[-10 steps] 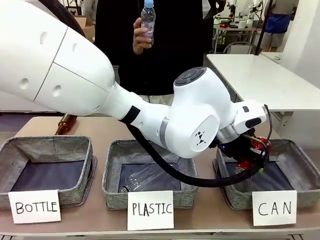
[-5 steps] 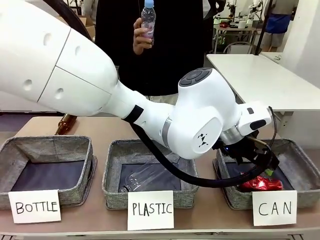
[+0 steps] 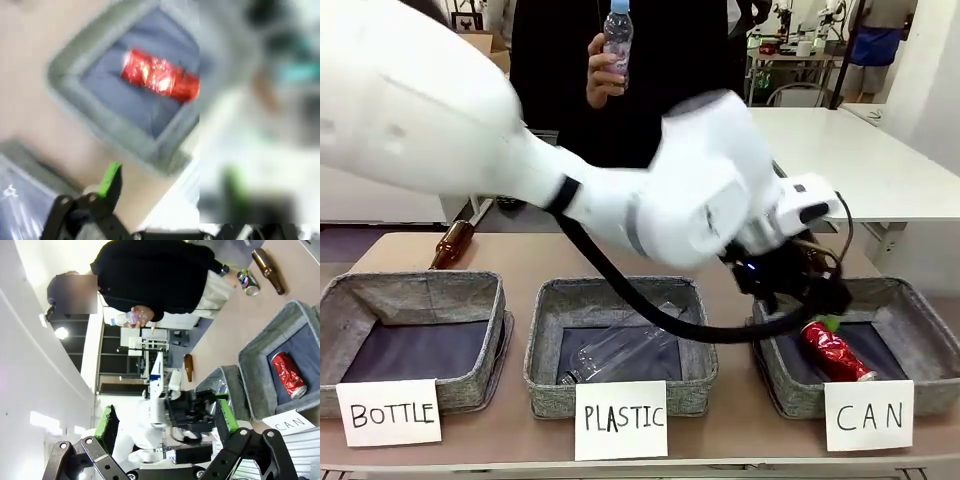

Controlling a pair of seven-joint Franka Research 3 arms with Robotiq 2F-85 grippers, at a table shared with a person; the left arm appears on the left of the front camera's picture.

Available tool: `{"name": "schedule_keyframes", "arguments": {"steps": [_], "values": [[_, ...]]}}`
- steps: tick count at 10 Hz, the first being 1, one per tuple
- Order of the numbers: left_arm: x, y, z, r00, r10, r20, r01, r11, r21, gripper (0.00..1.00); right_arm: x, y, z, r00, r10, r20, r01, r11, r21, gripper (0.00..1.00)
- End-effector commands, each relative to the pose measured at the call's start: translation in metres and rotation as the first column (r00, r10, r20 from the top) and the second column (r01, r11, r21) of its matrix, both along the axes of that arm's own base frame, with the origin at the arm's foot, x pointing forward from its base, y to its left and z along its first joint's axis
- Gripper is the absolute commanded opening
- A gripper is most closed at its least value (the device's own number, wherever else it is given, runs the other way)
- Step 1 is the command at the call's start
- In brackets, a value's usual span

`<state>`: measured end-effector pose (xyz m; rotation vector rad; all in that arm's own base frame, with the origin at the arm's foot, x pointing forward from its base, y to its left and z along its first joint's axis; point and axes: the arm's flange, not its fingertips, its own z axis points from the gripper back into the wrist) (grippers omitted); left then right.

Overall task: Sort the can waste into the basket.
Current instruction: Pick up the can waste from the table and place it in the right Fabric basket.

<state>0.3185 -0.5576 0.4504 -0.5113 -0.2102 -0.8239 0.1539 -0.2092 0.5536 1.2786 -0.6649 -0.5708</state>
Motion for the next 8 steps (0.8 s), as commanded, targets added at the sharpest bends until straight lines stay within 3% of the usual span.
{"name": "schedule_keyframes", "arguments": {"steps": [1,3,4,6,8], "values": [[0.024,0.140,0.088,0.982,0.058,-0.180,-0.034,0.990,0.133,1.00,0.031,0.026,0.012,0.993,0.117,0.021,-0.117,0.993,-0.032,1.00],[0.041,0.269,0.147,0.904,0.210,-0.372,-0.216,0.976,0.026,1.00,0.091,0.087,0.023,0.951,0.307,0.027,-0.306,0.951,-0.039,1.00],[0.035,0.333,0.167,0.868,0.259,-0.424,-0.307,0.951,-0.046,1.00,0.117,0.118,0.024,0.925,0.380,0.005,-0.380,0.924,-0.048,1.00],[0.023,0.446,0.189,0.796,0.366,-0.482,-0.492,0.856,-0.162,1.00,0.146,0.161,0.027,0.884,0.465,-0.038,-0.466,0.884,-0.039,1.00],[0.018,0.571,0.189,0.675,0.418,-0.608,-0.658,0.714,-0.239,1.00,0.163,0.172,0.043,0.901,0.431,-0.060,-0.428,0.902,0.054,1.00]]}}
